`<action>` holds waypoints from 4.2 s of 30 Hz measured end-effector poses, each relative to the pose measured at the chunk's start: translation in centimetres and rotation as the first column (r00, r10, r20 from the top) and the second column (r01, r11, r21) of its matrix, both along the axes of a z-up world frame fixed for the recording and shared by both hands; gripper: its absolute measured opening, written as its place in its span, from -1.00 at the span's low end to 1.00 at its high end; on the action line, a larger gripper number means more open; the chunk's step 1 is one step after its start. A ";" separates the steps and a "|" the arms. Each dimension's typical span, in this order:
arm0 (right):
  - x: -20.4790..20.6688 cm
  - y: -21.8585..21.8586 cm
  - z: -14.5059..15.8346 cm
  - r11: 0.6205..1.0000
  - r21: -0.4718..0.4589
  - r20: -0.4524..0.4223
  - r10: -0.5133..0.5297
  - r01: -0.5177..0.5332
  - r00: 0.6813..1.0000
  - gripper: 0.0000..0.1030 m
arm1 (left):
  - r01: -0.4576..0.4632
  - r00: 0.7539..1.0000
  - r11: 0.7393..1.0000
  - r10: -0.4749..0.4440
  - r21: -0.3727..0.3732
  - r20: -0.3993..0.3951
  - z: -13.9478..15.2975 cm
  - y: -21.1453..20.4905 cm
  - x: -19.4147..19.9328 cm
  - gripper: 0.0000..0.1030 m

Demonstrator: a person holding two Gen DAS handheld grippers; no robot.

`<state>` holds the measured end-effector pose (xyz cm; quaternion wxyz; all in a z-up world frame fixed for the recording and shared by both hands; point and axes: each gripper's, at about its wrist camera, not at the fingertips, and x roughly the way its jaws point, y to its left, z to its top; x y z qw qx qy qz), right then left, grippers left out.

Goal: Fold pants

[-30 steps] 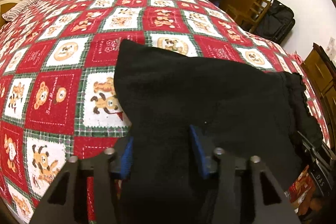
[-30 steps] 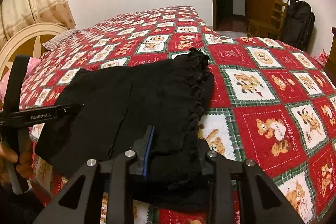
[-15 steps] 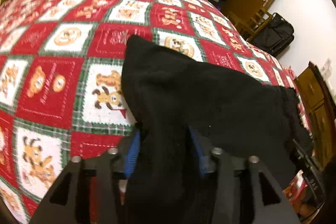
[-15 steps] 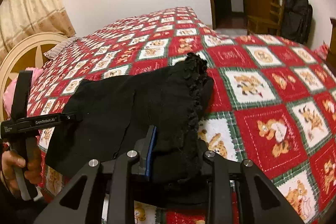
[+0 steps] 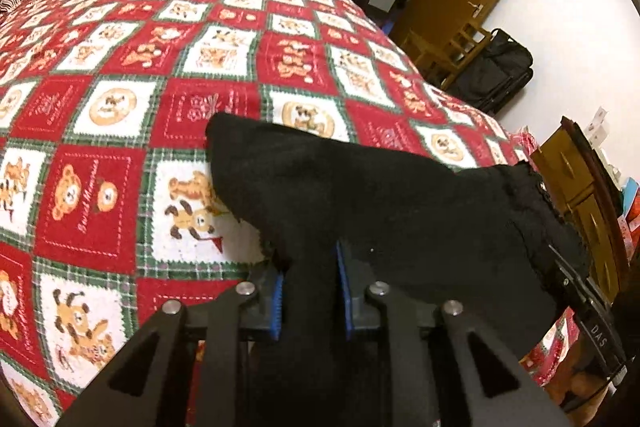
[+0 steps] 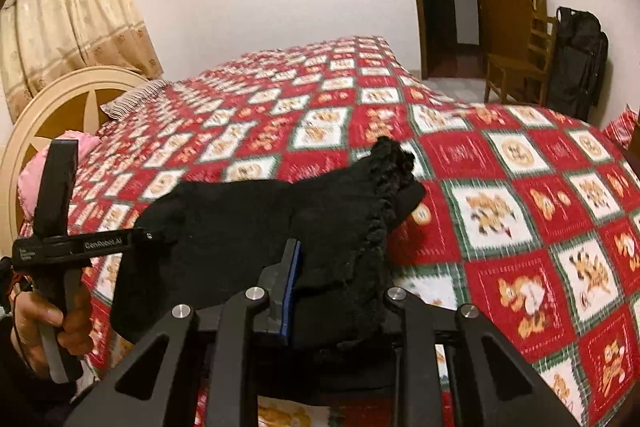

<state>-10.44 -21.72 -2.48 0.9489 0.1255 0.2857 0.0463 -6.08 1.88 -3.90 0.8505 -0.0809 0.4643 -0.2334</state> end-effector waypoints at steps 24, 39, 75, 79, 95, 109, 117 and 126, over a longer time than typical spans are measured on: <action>0.5 -5.3 0.2 0.969 0.237 -0.045 -0.060 0.069 0.997 -0.03 | -0.086 0.996 0.996 0.086 0.025 -0.015 -0.2 4.8 2.5 -0.57; 3.6 -2.7 -5.6 0.966 0.253 -0.217 0.002 0.055 0.976 0.12 | -0.187 0.977 0.980 0.177 0.074 0.121 3.8 10.0 2.5 -0.82; 7.7 7.7 4.5 0.953 0.078 0.088 0.287 -0.294 0.954 -0.61 | -0.150 0.983 0.984 0.159 -0.097 0.087 5.5 11.2 3.9 -0.78; 9.7 10.9 6.6 0.934 0.046 0.132 0.346 -0.354 0.929 -0.61 | -0.214 0.971 0.973 0.221 -0.088 0.090 5.5 13.6 5.1 -0.80; 26.6 18.5 1.8 0.893 -0.010 0.033 0.450 -0.450 0.892 -0.47 | -0.455 0.891 0.872 0.445 0.181 0.093 2.0 21.3 12.6 -0.63; 19.1 16.5 3.8 0.936 -0.019 0.086 0.352 -0.352 0.932 -0.25 | -0.598 0.801 0.758 0.558 0.262 0.214 1.3 21.6 8.2 -0.07; 19.5 20.9 0.3 0.918 -0.096 -0.025 0.384 -0.385 0.923 -0.25 | -0.558 0.828 0.779 0.498 0.286 0.259 0.9 17.4 7.6 0.12; 20.0 21.6 -2.4 0.923 -0.171 -0.072 0.336 -0.343 0.939 -0.21 | -0.538 0.843 0.750 0.485 0.385 0.233 -3.3 15.6 8.0 0.14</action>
